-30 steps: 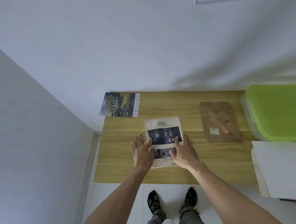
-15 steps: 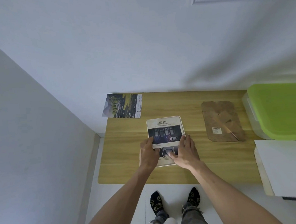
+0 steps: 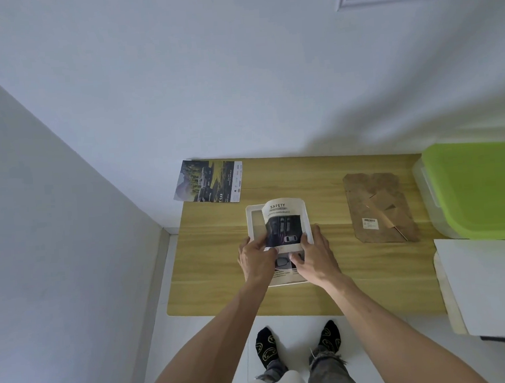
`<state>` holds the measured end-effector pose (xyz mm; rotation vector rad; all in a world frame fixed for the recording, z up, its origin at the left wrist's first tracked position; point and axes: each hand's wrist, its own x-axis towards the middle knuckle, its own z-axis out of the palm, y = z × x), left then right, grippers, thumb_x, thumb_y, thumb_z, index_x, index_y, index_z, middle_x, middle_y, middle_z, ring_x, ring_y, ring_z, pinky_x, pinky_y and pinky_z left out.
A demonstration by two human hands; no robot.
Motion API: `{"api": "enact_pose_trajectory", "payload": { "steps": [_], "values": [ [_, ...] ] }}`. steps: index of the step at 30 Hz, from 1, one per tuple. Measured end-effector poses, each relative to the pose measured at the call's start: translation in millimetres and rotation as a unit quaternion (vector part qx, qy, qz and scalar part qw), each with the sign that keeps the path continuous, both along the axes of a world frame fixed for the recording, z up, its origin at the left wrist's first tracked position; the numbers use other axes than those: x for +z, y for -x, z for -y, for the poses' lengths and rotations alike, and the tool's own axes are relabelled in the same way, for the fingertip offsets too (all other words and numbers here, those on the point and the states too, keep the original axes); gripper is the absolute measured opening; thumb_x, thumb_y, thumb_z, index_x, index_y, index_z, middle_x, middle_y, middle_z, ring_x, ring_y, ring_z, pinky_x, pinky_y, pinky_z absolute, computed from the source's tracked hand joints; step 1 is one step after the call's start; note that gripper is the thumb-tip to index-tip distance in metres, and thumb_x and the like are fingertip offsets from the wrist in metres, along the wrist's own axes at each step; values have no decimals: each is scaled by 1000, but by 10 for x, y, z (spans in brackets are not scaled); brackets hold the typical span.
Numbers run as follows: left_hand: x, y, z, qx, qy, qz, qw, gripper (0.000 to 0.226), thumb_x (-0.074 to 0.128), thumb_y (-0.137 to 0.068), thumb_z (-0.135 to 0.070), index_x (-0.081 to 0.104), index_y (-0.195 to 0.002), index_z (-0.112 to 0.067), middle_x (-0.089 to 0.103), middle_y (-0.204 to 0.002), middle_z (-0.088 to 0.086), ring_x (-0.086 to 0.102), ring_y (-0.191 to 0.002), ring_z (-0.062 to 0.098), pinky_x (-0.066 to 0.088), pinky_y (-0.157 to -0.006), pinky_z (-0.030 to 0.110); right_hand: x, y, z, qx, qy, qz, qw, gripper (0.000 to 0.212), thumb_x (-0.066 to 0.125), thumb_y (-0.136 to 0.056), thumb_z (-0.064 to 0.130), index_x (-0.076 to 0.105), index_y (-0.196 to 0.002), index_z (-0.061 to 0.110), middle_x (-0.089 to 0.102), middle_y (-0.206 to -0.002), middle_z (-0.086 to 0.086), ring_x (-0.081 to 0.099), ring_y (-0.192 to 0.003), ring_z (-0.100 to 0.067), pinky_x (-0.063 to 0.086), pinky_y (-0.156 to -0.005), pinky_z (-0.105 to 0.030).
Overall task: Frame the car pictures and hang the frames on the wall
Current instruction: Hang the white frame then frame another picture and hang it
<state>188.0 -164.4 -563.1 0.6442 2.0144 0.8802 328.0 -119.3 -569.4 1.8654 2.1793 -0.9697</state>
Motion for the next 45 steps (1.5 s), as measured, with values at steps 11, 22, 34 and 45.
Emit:
{"api": "enact_pose_trajectory", "payload": {
  "steps": [11, 22, 34, 45],
  "values": [
    [306, 104, -33, 95, -118, 208, 966, 66, 79, -71, -1, 57, -132, -13, 71, -109, -4, 71, -94, 13, 61, -77, 38, 237, 11, -104, -194, -16, -247, 949, 46, 59, -96, 37, 51, -137, 18, 53, -139, -3, 49, -132, -27, 48, -90, -28],
    [377, -104, -244, 54, -65, 239, 967, 41, 70, -84, -4, 58, -123, -6, 71, -105, 7, 70, -91, 21, 57, -70, 30, 480, -724, -361, -286, -7, -306, 908, 36, 74, -86, 15, 61, -119, 22, 66, -103, -1, 67, -90, -16, 61, -74, -40],
    [169, -1812, -394, -154, 18, 43, 987, 13, 72, -81, -11, 70, -91, -20, 73, -86, 0, 71, -78, 18, 62, -72, 42, 419, -2597, -155, -275, 13, -158, 948, 47, 71, -83, 19, 54, -127, 20, 66, -105, 1, 59, -82, -7, 40, -57, -14],
    [100, -3590, -588, -226, 44, 11, 973, 31, 65, -78, -2, 70, -106, -16, 74, -89, 7, 70, -82, 23, 59, -74, 36, 217, -4325, -211, -277, 5, -98, 956, 48, 68, -86, 15, 51, -131, 19, 67, -99, -1, 66, -85, -17, 55, -74, -34]
  ]
}}
